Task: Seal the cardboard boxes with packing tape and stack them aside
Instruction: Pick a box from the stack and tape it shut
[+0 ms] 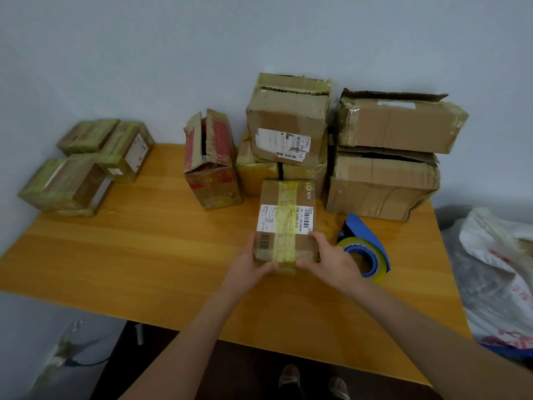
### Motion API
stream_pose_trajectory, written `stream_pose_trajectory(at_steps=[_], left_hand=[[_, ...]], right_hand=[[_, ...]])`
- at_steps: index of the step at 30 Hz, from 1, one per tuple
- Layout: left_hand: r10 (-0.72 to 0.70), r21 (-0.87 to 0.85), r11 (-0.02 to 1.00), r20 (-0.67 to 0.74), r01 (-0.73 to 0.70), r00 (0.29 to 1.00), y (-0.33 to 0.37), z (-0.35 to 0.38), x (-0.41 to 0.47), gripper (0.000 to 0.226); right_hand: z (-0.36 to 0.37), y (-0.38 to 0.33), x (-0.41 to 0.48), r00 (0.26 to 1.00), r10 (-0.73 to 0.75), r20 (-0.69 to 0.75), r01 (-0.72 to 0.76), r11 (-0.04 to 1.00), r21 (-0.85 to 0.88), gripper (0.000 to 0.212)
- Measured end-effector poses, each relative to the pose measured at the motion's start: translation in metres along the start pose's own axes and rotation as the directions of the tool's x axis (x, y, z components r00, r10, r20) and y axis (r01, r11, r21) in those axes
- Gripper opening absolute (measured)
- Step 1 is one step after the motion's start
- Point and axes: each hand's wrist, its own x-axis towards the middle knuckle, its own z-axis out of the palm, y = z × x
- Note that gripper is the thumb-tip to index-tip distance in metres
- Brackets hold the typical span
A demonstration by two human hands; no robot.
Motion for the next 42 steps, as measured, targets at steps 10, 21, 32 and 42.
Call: stream_pose_trajectory(at_steps=[10, 21, 32, 42], left_hand=[[-0.194, 0.032, 0.979, -0.152, 0.201, 0.969, 0.010, 0.017, 0.011, 0.032], [-0.309, 0.010, 0.951, -0.033, 0.310, 0.950, 0.007, 0.000, 0.017, 0.043], [-0.354, -0.416, 0.843, 0.048, 0.341, 0.934, 0.005, -0.010, 0.016, 0.052], [-0.258, -0.393, 0.910, -0.280, 0.134, 0.925, 0.013, -0.064, -0.014, 0.035]], right_hand=[[0.011, -0.010, 0.011, 0.988, 0.149, 0.024, -0.150, 0.987, 0.051, 0.052], [-0.004, -0.003, 0.010, 0.926, 0.266, 0.268, -0.368, 0.798, 0.477, 0.062], [0.005, -0.022, 0.001, 0.918, 0.341, 0.200, -0.387, 0.669, 0.634, 0.067], [0.002, -0.074, -0.007, 0.997, 0.075, -0.035, -0.036, 0.773, 0.633, 0.086]])
